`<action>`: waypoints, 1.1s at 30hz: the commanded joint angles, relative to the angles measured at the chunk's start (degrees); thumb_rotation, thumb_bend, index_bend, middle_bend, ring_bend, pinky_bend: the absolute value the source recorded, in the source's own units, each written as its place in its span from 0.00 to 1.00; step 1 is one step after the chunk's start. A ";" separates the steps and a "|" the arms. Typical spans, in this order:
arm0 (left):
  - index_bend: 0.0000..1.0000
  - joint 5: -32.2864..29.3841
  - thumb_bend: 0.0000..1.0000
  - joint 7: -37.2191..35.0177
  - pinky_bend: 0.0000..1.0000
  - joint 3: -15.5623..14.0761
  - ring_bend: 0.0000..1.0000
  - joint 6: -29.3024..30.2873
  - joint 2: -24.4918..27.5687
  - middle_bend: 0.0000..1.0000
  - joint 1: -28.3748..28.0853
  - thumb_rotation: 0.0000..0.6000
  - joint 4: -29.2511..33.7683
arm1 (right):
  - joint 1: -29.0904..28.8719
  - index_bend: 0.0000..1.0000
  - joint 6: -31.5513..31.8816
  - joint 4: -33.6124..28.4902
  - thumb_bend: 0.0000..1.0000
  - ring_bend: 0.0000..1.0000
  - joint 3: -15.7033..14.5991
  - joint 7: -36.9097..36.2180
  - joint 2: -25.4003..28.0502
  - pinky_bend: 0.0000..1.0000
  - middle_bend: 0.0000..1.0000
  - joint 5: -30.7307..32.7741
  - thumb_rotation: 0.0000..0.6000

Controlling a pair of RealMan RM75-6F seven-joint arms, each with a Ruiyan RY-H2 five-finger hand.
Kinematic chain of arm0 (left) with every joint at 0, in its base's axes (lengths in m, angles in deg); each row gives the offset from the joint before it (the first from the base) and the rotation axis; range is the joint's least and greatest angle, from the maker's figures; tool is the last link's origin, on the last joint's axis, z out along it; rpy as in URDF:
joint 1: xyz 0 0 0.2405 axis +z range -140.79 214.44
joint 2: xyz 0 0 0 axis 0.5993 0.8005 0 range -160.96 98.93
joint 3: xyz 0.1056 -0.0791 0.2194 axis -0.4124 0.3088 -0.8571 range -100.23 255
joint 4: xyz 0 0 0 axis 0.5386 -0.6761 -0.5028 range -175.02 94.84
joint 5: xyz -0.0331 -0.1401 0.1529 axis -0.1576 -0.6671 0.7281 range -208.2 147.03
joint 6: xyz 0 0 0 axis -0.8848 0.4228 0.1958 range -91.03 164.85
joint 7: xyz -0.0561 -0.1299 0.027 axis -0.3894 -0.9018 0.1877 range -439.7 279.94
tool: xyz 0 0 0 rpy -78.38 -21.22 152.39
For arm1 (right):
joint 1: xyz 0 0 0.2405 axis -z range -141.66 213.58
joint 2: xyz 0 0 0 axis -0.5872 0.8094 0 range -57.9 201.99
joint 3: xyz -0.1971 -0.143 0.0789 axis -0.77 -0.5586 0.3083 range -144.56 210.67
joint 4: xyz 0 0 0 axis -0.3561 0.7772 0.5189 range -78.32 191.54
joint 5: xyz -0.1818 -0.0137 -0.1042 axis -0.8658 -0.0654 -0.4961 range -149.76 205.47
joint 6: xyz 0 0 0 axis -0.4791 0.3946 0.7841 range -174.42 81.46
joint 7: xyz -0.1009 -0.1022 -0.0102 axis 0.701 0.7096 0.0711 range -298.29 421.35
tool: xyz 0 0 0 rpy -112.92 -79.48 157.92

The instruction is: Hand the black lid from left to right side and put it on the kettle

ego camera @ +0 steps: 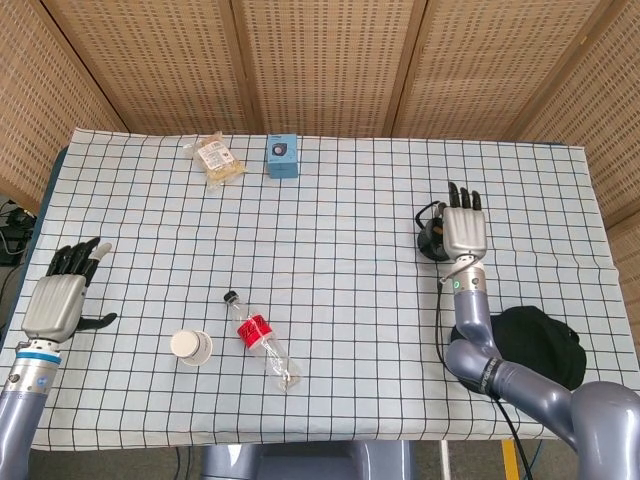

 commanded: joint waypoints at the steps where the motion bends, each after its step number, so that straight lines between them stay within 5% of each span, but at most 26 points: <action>1: 0.00 -0.18 0.07 0.23 0.00 -0.03 0.00 -0.21 -0.14 0.00 -0.07 1.00 -0.15 | -0.13 0.46 -0.65 1.65 0.48 0.00 -0.29 0.33 -0.61 0.00 0.08 -0.11 1.00; 14: 0.00 -1.29 0.07 1.25 0.00 -0.06 0.00 -1.07 -0.06 0.00 -0.34 1.00 0.05 | 0.01 0.42 -1.10 4.00 0.43 0.00 0.04 0.54 -1.29 0.00 0.07 -0.54 1.00; 33: 0.00 -1.34 0.07 1.86 0.00 -0.38 0.00 -1.32 0.34 0.00 -0.41 1.00 0.81 | 1.78 0.29 1.25 -1.82 0.38 0.00 0.07 2.88 1.28 0.00 0.01 -0.38 1.00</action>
